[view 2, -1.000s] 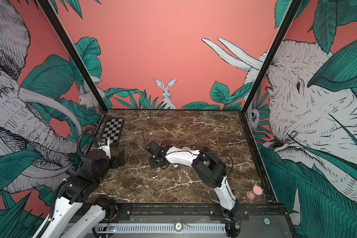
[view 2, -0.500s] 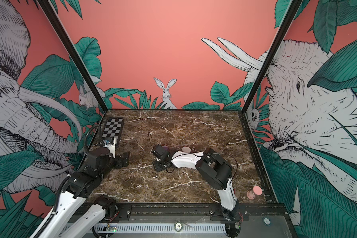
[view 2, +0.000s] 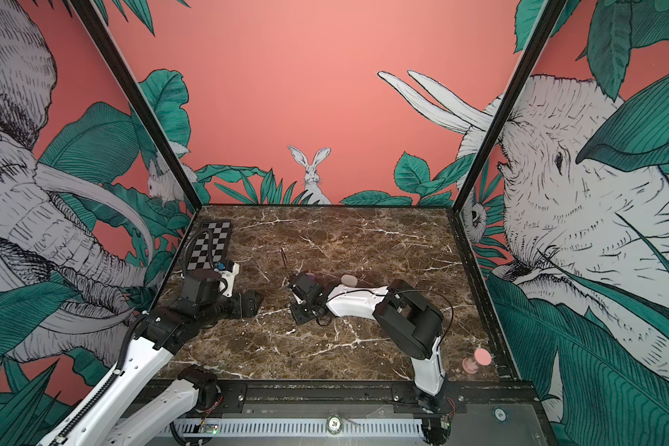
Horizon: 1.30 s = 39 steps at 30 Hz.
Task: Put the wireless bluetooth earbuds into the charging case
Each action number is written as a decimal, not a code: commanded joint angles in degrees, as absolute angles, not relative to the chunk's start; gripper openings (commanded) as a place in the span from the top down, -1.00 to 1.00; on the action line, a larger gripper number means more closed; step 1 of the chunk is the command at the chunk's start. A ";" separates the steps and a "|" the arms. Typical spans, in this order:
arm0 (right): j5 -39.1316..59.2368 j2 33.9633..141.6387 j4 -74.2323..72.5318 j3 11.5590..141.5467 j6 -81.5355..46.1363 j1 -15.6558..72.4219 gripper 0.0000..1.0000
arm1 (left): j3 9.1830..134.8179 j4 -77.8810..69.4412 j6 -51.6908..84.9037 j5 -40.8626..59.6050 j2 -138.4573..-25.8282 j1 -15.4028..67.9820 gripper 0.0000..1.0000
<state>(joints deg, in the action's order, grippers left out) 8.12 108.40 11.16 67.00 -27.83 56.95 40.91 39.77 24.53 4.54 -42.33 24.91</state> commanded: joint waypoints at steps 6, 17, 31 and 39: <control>10.70 101.79 11.70 66.61 -36.43 56.69 -0.04 | 34.29 36.15 32.13 3.48 -39.21 26.12 -0.98; 19.05 104.68 1.86 64.28 -51.33 60.89 -0.06 | 28.45 34.50 33.93 -5.05 -37.63 32.43 -0.98; 16.28 109.68 1.05 65.18 -52.26 61.93 -0.05 | 27.97 33.40 32.61 -6.33 -36.87 32.43 -0.98; 13.08 110.48 2.92 65.30 -51.61 61.36 -0.05 | 27.87 33.14 32.52 -6.14 -36.78 32.42 -0.98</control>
